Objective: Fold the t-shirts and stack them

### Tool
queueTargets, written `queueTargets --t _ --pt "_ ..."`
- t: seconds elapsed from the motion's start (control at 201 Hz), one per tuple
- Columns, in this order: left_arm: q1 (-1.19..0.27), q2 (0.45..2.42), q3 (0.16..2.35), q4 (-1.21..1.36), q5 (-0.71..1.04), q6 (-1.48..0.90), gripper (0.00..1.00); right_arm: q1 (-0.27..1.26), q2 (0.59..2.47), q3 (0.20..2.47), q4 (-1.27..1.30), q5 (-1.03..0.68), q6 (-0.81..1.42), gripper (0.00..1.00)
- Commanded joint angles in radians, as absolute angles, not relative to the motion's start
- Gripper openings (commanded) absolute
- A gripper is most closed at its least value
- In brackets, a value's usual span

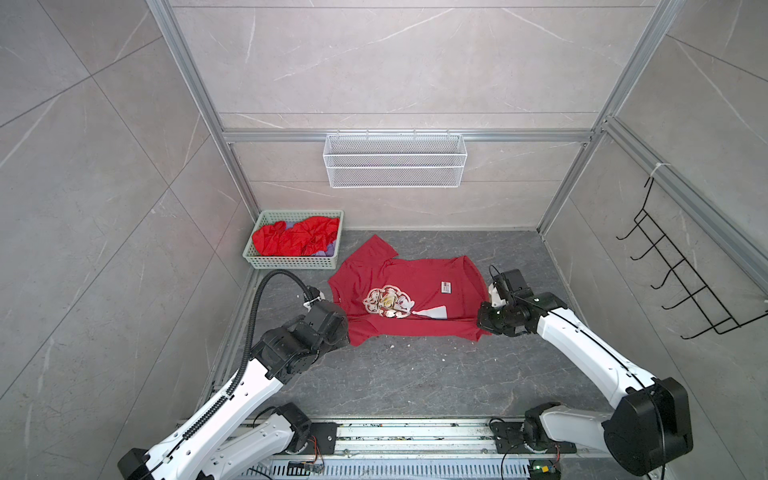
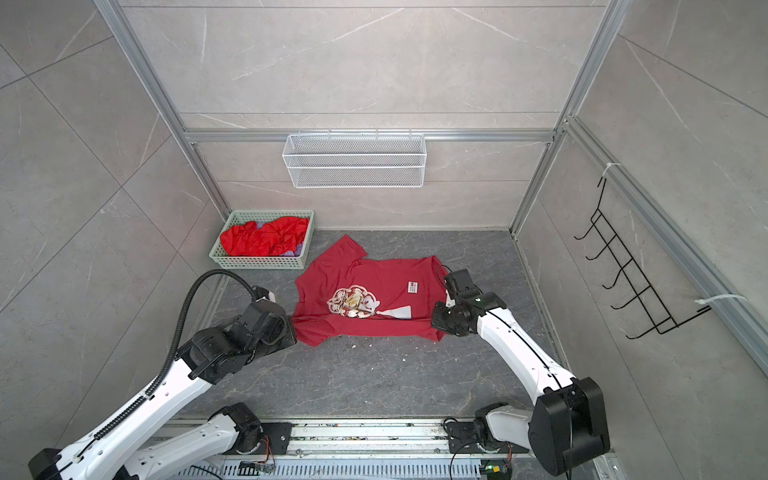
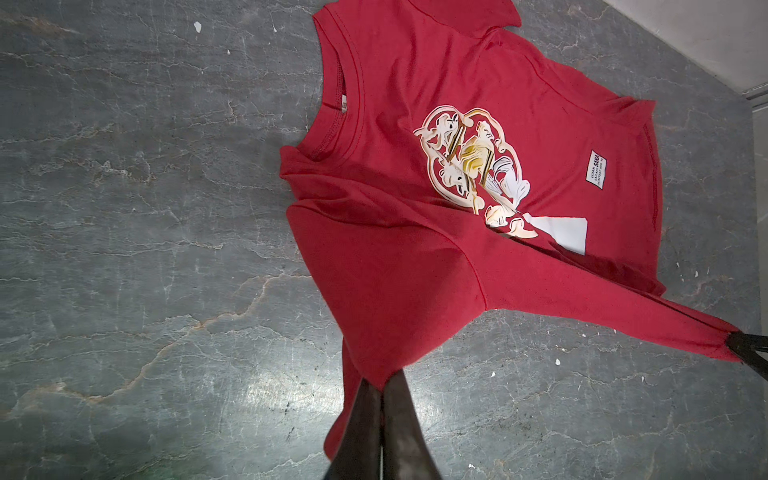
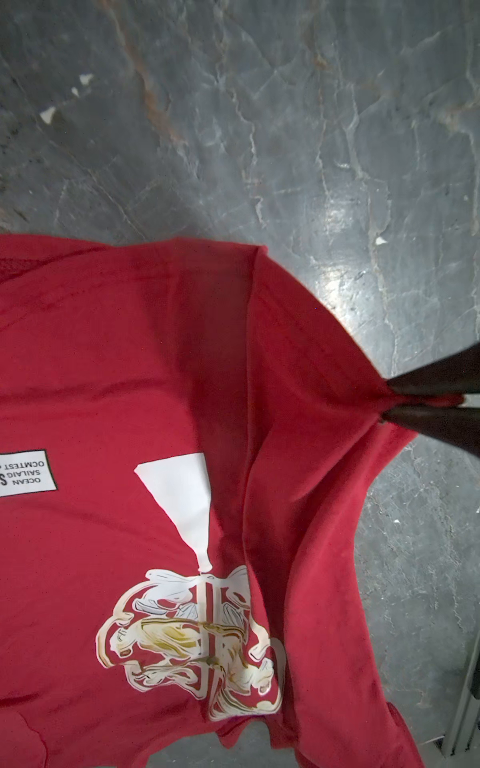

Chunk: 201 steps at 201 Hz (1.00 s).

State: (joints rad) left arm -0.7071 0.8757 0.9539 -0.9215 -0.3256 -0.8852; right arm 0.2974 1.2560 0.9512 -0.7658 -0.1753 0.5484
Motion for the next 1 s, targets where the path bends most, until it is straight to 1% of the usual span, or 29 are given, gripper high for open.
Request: queueTargets --t 0.0,0.11,0.214,0.254,0.294,0.344,0.378,0.413,0.458,0.528,0.667,0.811,0.906,0.996 --pt "-0.708 0.855 0.999 -0.955 -0.354 -0.869 0.0 0.301 1.213 0.982 -0.842 -0.248 0.505 0.09" --pt "-0.707 0.843 1.001 -0.974 -0.347 -0.869 0.0 0.302 1.191 0.947 -0.883 -0.284 0.494 0.09" --pt "-0.709 0.843 0.997 -0.981 -0.337 -0.867 0.0 0.302 1.193 0.88 -0.843 -0.259 0.499 0.12" --pt "-0.707 0.847 0.99 -0.97 -0.332 -0.862 0.0 0.3 1.227 0.876 -0.822 -0.247 0.494 0.16" --pt "-0.707 0.856 0.986 -0.957 -0.327 -0.858 0.0 0.301 1.274 0.877 -0.793 -0.234 0.489 0.23" --pt "-0.707 0.872 0.983 -0.944 -0.317 -0.85 0.0 0.302 1.338 0.885 -0.754 -0.215 0.486 0.38" --pt "-0.707 0.883 0.983 -0.942 -0.315 -0.849 0.0 0.301 1.374 0.894 -0.726 -0.187 0.487 0.44" --pt "-0.707 0.893 0.981 -0.938 -0.313 -0.851 0.0 0.299 1.405 0.905 -0.705 -0.147 0.489 0.46" --pt "-0.707 0.901 0.979 -0.93 -0.307 -0.85 0.0 0.298 1.436 0.933 -0.706 -0.097 0.488 0.47" --pt "-0.708 0.905 0.973 -0.911 -0.3 -0.851 0.0 0.297 1.449 0.964 -0.715 -0.077 0.488 0.47" --pt "-0.707 0.901 0.956 -0.885 -0.299 -0.86 0.0 0.299 1.358 0.923 -0.724 -0.102 0.533 0.48" --pt "-0.707 0.917 0.955 -0.873 -0.288 -0.857 0.0 0.322 1.168 0.722 -0.648 -0.22 0.698 0.47" --pt "-0.707 0.929 0.966 -0.873 -0.282 -0.846 0.0 0.371 1.062 0.594 -0.579 -0.239 0.833 0.51" --pt "-0.707 0.927 0.971 -0.873 -0.27 -0.839 0.0 0.416 1.014 0.509 -0.494 -0.246 0.938 0.55"
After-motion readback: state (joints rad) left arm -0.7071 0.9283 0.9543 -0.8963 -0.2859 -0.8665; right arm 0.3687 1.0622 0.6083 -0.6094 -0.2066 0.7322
